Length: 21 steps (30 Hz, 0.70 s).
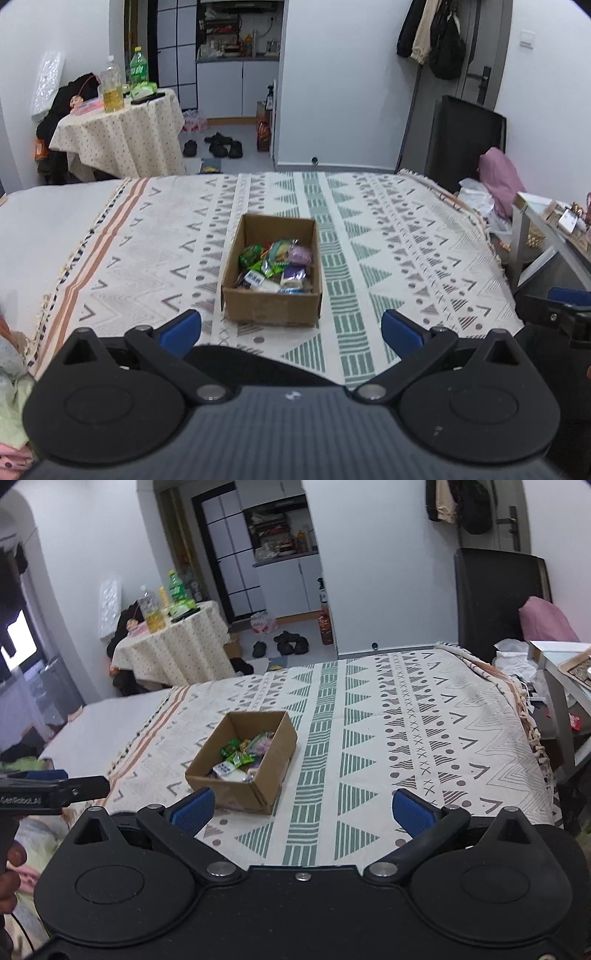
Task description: Organize snacks
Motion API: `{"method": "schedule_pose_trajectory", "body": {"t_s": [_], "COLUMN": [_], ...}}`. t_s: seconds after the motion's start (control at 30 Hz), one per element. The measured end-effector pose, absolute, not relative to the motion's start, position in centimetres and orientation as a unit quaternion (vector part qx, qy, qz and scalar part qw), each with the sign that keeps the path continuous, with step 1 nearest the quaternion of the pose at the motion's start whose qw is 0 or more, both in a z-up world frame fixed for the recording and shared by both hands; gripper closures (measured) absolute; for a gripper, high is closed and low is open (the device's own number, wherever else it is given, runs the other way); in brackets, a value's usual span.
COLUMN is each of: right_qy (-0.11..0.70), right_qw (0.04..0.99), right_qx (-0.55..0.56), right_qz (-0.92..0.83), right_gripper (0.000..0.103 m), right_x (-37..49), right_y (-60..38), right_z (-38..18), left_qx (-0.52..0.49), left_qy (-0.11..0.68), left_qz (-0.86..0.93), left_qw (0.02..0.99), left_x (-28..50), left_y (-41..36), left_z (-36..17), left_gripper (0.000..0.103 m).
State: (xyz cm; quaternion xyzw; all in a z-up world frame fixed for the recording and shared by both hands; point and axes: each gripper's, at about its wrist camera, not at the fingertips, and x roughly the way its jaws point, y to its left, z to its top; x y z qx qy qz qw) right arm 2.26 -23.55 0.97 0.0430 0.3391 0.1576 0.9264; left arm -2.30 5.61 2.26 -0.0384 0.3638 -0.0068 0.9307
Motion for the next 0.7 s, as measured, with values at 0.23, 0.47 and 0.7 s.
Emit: {"method": "schedule_pose_trajectory", "body": {"t_s": [0.23, 0.47, 0.7], "right_qy": [0.350, 0.358, 0.357], "right_qw": [0.922, 0.919, 0.918], "right_qx": [0.038, 0.040, 0.040], "right_qz": [0.158, 0.162, 0.166], "right_gripper": [0.000, 0.000, 0.000], "right_x": [2.38, 2.42, 2.31], "right_y": [-23.45, -23.32, -23.35], "right_z": [0.39, 0.09, 0.24], "left_qx": [-0.037, -0.039, -0.040], "left_qy": [0.370, 0.370, 0.367], "left_qz": [-0.003, -0.006, -0.011], "left_qw": [0.928, 0.928, 0.929], "left_x": [-2.42, -2.36, -2.24], "left_y": [5.99, 5.87, 5.62], "left_z": [1.67, 1.74, 2.02], "left_gripper": [0.000, 0.000, 0.000]}}
